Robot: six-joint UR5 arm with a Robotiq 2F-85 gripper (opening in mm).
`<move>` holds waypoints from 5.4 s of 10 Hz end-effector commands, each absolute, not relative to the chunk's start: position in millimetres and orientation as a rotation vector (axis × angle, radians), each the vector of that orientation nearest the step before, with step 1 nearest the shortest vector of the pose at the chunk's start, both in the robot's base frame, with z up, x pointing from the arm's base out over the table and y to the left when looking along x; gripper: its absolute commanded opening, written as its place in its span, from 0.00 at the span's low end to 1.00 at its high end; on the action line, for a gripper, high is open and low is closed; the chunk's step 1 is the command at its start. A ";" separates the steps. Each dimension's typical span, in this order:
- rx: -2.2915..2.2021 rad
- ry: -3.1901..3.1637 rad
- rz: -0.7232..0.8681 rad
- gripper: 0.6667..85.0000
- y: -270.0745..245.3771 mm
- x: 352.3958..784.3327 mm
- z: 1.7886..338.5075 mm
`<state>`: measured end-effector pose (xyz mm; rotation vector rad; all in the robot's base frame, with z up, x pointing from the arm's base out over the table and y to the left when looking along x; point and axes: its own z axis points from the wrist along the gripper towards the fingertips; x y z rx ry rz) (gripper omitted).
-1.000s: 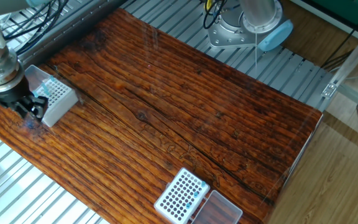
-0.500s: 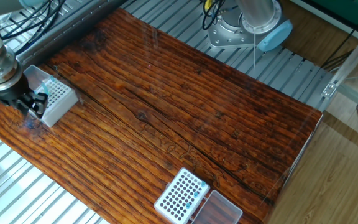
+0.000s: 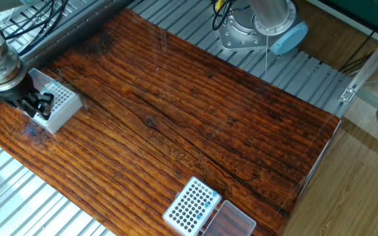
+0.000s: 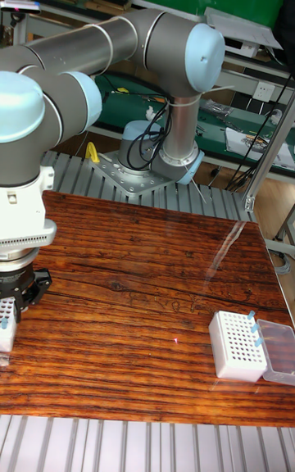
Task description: Transfer all medium pipette tips from one holder to another
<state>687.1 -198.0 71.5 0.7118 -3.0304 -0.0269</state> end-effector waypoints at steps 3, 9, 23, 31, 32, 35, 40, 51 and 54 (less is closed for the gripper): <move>0.698 -3.050 -0.029 0.43 -196.6 686.8 65.6; 0.700 -3.058 -0.011 0.39 -199.3 689.3 64.2; 0.637 -3.063 0.013 0.13 -199.2 687.5 66.7; 0.598 -3.046 0.076 0.08 -195.1 679.5 113.7; 0.586 -3.047 0.071 0.07 -189.8 677.6 124.0; 0.597 -3.072 0.026 0.07 -161.0 674.7 153.4; 0.404 -3.150 -0.060 0.02 -75.8 667.1 167.6; 0.675 -3.152 0.038 0.01 -32.2 690.3 167.7; 0.461 -3.181 -0.014 0.01 57.7 696.1 183.6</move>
